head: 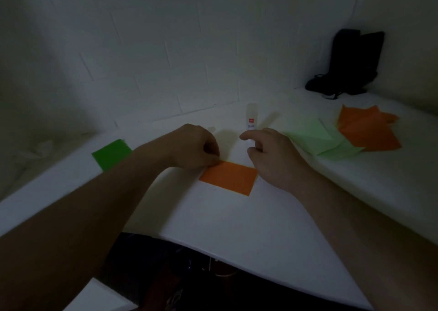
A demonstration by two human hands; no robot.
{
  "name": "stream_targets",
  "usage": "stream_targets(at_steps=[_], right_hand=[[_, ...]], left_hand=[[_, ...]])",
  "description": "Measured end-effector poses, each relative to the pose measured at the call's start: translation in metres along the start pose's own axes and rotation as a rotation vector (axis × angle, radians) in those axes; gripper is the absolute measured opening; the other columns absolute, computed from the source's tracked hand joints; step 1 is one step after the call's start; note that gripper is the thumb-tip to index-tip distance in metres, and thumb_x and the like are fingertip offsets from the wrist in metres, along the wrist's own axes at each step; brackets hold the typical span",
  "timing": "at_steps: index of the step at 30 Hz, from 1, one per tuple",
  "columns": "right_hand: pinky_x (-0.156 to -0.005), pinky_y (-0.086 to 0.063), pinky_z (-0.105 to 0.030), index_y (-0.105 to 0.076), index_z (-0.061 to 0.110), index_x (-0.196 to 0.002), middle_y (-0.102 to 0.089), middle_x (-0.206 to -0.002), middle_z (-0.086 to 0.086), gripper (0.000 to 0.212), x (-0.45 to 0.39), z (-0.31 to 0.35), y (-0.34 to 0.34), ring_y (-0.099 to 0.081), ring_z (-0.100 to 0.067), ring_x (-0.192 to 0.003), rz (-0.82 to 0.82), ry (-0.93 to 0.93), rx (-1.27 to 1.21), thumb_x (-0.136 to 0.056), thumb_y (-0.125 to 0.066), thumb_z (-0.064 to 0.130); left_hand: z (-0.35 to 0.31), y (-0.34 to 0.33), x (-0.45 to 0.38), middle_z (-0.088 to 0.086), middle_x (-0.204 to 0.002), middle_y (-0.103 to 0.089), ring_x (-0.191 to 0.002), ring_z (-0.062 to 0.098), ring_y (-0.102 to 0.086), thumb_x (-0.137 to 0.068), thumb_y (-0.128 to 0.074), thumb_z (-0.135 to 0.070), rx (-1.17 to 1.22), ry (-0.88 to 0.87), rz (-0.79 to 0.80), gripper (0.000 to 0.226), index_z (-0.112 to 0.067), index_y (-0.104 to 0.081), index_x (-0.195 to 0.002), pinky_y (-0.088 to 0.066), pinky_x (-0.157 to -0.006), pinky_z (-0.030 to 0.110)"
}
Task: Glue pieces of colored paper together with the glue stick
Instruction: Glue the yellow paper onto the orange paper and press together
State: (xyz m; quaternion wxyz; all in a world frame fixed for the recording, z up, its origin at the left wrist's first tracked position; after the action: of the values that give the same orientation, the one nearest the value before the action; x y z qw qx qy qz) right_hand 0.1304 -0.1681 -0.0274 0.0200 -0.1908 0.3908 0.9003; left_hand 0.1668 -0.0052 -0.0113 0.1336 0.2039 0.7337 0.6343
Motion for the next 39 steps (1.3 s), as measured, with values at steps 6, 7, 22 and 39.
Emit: stream_targets(at_steps=[6, 7, 22, 39], right_hand=[[-0.069, -0.029, -0.003, -0.065, 0.022, -0.135, -0.045, -0.091, 0.015, 0.035, 0.001, -0.003, 0.002, -0.047, 0.004, -0.077, 0.003, -0.028, -0.017, -0.102, -0.055, 0.015], [-0.070, -0.030, -0.003, -0.065, 0.022, -0.135, -0.048, -0.093, 0.012, 0.034, 0.001, -0.002, 0.002, -0.048, 0.004, -0.079, 0.007, -0.033, -0.025, -0.103, -0.056, 0.018], [-0.060, -0.052, -0.030, -0.074, 0.008, -0.083, -0.069, -0.072, -0.006, 0.016, 0.008, 0.005, -0.009, -0.066, -0.012, -0.065, 0.188, -0.167, -0.512, -0.091, -0.077, 0.021], [-0.043, -0.040, -0.024, -0.070, 0.013, -0.093, -0.064, -0.065, 0.006, 0.017, 0.007, 0.000, 0.002, -0.057, -0.012, -0.056, 0.034, -0.206, -0.630, -0.102, -0.063, 0.025]], left_hand=[[0.011, -0.007, 0.001, -0.014, -0.102, -0.069, -0.095, 0.004, -0.063, -0.099, -0.064, -0.036, 0.210, 0.083, 0.072, 0.018, -0.027, -0.075, -0.109, -0.049, -0.083, 0.026], [0.011, -0.006, 0.002, -0.014, -0.102, -0.068, -0.094, 0.005, -0.063, -0.100, -0.063, -0.035, 0.222, 0.079, 0.071, 0.017, -0.027, -0.074, -0.109, -0.050, -0.082, 0.026], [-0.008, 0.027, 0.025, 0.003, -0.087, -0.065, -0.081, 0.019, -0.062, -0.110, -0.044, -0.013, 0.897, -0.106, -0.249, 0.024, -0.023, -0.061, -0.124, -0.056, -0.080, 0.038], [0.005, -0.029, 0.037, 0.015, -0.094, -0.068, -0.072, 0.024, -0.068, -0.101, -0.057, -0.046, 1.696, 0.349, -0.182, 0.037, -0.013, -0.064, -0.116, -0.058, -0.062, 0.034]])
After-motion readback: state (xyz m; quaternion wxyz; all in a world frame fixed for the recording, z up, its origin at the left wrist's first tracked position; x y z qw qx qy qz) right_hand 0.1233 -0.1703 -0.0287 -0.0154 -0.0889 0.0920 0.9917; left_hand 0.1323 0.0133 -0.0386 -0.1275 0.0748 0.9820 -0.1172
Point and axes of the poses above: each hand's wrist, its own x-axis away from the middle knuckle, its own y-axis out of the back of the hand, z = x × y, the point moved 9 cm from there along -x, towards the middle knuckle
